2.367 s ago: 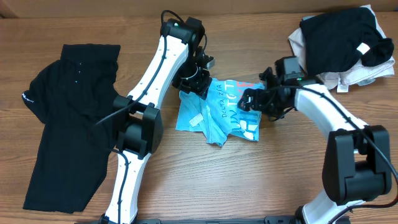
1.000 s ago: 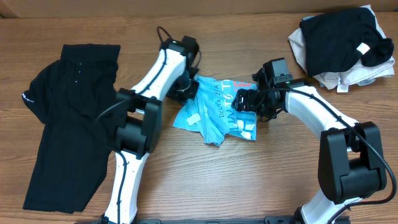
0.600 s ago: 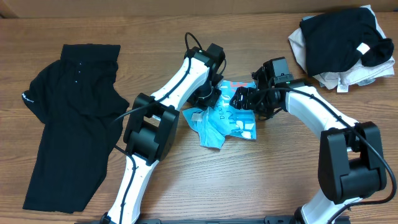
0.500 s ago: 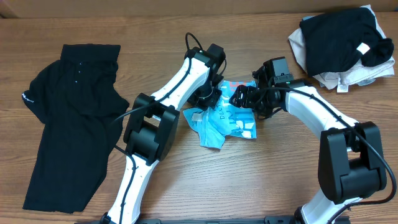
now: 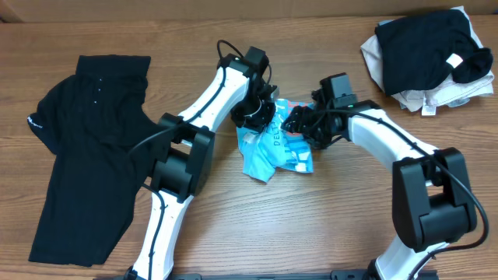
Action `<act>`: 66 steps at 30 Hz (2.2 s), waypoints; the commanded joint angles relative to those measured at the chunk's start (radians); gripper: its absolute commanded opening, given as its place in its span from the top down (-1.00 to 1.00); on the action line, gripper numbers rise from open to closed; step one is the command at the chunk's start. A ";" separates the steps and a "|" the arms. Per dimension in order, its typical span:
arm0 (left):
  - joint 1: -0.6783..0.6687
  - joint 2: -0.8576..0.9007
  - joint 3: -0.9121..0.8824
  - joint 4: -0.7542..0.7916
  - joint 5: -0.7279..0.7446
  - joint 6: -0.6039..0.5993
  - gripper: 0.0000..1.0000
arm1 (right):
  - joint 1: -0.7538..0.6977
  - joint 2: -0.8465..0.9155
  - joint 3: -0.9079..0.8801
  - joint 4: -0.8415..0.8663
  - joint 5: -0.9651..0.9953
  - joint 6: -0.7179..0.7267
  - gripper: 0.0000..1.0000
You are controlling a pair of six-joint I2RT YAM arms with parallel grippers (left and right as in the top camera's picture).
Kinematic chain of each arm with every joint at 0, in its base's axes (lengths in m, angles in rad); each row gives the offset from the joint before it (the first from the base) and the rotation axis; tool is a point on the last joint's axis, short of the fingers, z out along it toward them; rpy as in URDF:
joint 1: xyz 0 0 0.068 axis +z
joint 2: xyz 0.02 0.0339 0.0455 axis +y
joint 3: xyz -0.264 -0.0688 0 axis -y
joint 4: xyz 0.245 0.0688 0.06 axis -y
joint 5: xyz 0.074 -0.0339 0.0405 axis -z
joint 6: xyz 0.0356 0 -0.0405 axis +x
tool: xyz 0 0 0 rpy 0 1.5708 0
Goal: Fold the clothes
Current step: 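Lift the T-shirt bundle with the right gripper toward the upper right, then place the T-shirt bundle on top of the clothes stack with the right gripper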
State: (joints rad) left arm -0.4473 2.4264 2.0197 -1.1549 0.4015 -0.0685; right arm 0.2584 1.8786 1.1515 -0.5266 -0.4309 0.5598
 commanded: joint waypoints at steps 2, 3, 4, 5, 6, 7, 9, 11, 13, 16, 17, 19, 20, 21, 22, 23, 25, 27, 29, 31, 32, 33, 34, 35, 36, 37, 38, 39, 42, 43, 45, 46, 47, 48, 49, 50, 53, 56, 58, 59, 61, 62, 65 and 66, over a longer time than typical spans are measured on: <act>0.002 0.006 -0.006 0.016 0.152 0.019 0.92 | 0.042 0.050 -0.021 0.034 -0.069 0.081 -0.43; 0.002 0.006 -0.006 0.019 0.159 0.019 0.92 | 0.044 0.053 -0.021 0.040 -0.068 0.094 -0.28; 0.002 0.006 -0.006 0.021 0.169 0.019 0.92 | 0.045 0.054 -0.021 0.047 -0.069 0.097 -0.05; 0.003 0.006 -0.006 0.024 0.170 0.019 0.91 | 0.045 0.054 -0.021 0.052 -0.068 0.100 0.19; 0.004 0.006 -0.006 0.028 0.173 0.019 0.92 | 0.045 0.054 -0.021 0.058 -0.068 0.100 0.58; 0.007 0.006 -0.006 0.031 0.175 0.019 0.92 | 0.045 0.054 -0.021 0.066 -0.068 0.100 0.89; 0.018 0.006 -0.005 0.035 0.178 0.015 0.92 | 0.042 0.053 -0.021 0.080 -0.069 0.100 0.92; 0.037 0.006 -0.001 0.032 0.190 0.016 0.91 | 0.032 0.050 -0.021 0.097 -0.087 0.094 0.92; 0.064 0.006 0.003 0.029 0.205 0.016 0.92 | 0.012 0.039 -0.015 0.113 -0.137 0.069 0.92; 0.111 0.006 0.004 0.029 0.217 0.016 0.92 | -0.035 0.000 0.006 0.122 -0.222 0.037 0.92; 0.129 0.006 0.004 0.029 0.217 0.016 0.92 | -0.053 -0.016 0.017 0.122 -0.255 0.026 0.92; 0.166 0.006 0.004 0.029 0.217 0.016 0.92 | -0.097 -0.050 0.046 0.122 -0.327 0.012 0.92; 0.179 0.006 0.004 0.029 0.217 0.016 0.92 | -0.113 -0.063 0.058 0.122 -0.346 0.012 0.92; 0.195 0.006 0.004 0.030 0.217 0.016 0.92 | -0.131 -0.077 0.073 0.122 -0.366 0.012 0.92; 0.209 0.006 0.004 0.029 0.217 0.016 0.92 | -0.149 -0.092 0.089 0.122 -0.383 0.012 0.92; 0.221 0.006 0.004 0.029 0.216 0.016 0.91 | -0.164 -0.105 0.106 0.122 -0.394 0.012 0.92; 0.241 0.006 0.004 0.028 0.216 0.017 0.90 | -0.192 -0.127 0.147 0.122 -0.404 0.012 0.92; 0.256 0.006 0.004 0.026 0.208 0.016 0.88 | -0.211 -0.138 0.192 0.126 -0.414 0.013 0.92; 0.264 0.006 0.004 0.025 0.189 0.017 0.88 | -0.225 -0.140 0.234 0.135 -0.429 0.017 0.92; 0.266 0.006 0.004 0.022 0.169 0.017 0.87 | -0.238 -0.140 0.280 0.151 -0.436 0.024 0.92; 0.266 0.006 0.004 0.019 0.159 0.017 0.86 | -0.244 -0.139 0.302 0.158 -0.435 0.034 0.92; 0.266 0.006 0.004 0.014 0.143 0.017 0.86 | -0.251 -0.139 0.327 0.170 -0.435 0.045 0.92; 0.266 0.006 0.004 0.012 0.134 0.017 0.86 | -0.256 -0.139 0.343 0.184 -0.435 0.051 0.92; 0.264 0.006 0.003 0.008 0.122 0.017 0.85 | -0.264 -0.139 0.361 0.203 -0.435 0.064 0.92; 0.263 0.006 0.003 0.004 0.111 0.017 0.85 | -0.275 -0.139 0.381 0.226 -0.435 0.079 0.92; 0.262 0.006 0.003 0.002 0.103 0.017 0.85 | -0.285 -0.139 0.396 0.250 -0.435 0.092 0.92; 0.263 0.006 0.003 0.000 0.095 0.017 0.85 | -0.296 -0.139 0.408 0.278 -0.435 0.106 0.92; 0.263 0.006 0.003 -0.002 0.087 0.017 0.84 | -0.309 -0.139 0.418 0.309 -0.434 0.126 0.92; 0.263 0.006 0.003 -0.010 0.073 0.016 0.82 | -0.355 -0.139 0.437 0.416 -0.410 0.190 0.92; 0.263 0.006 0.003 -0.013 0.068 0.017 0.81 | -0.372 -0.139 0.440 0.450 -0.395 0.211 0.92; 0.263 0.006 0.003 -0.019 0.060 0.017 0.78 | -0.405 -0.139 0.441 0.517 -0.353 0.256 0.92; 0.263 0.006 0.003 -0.021 0.058 0.017 0.78 | -0.422 -0.139 0.441 0.548 -0.328 0.277 0.92; 0.263 0.006 0.003 -0.023 0.058 0.017 0.77 | -0.441 -0.139 0.441 0.577 -0.296 0.297 0.92; 0.263 0.006 0.003 -0.023 0.058 0.017 0.76 | -0.458 -0.139 0.441 0.600 -0.270 0.311 0.92; 0.263 0.006 0.003 -0.023 0.058 0.017 0.76 | -0.473 -0.138 0.441 0.624 -0.248 0.313 0.92; 0.263 0.006 0.003 -0.023 0.058 0.017 0.75 | -0.488 -0.137 0.441 0.645 -0.225 0.314 0.92; 0.262 0.006 0.003 -0.021 0.050 0.016 0.74 | -0.526 -0.128 0.441 0.690 -0.159 0.328 0.92; 0.259 0.006 0.003 -0.023 0.013 0.016 0.74 | -0.562 -0.095 0.441 0.773 -0.138 0.349 0.92; 0.257 0.006 0.003 -0.023 0.006 0.016 0.73 | -0.585 -0.064 0.441 0.824 -0.124 0.370 0.92; 0.256 0.006 0.003 -0.023 0.006 0.016 0.72 | -0.597 -0.048 0.441 0.849 -0.117 0.381 0.92; 0.254 0.006 0.003 -0.023 0.006 0.016 0.73 | -0.619 -0.010 0.441 0.905 -0.108 0.388 0.92; 0.252 0.006 0.003 -0.023 0.006 0.016 0.72 | -0.629 0.010 0.441 0.926 -0.101 0.387 0.93; 0.246 0.006 0.003 -0.018 0.006 0.016 0.73 | -0.662 0.075 0.454 0.986 -0.097 0.387 0.93; 0.243 0.006 0.003 -0.013 0.006 0.016 0.73 | -0.673 0.099 0.460 0.997 -0.097 0.387 0.92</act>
State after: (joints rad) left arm -0.1902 2.4264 2.0197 -1.1759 0.4171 -0.0685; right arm -0.3836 1.9202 1.5703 0.4419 -0.5571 0.9348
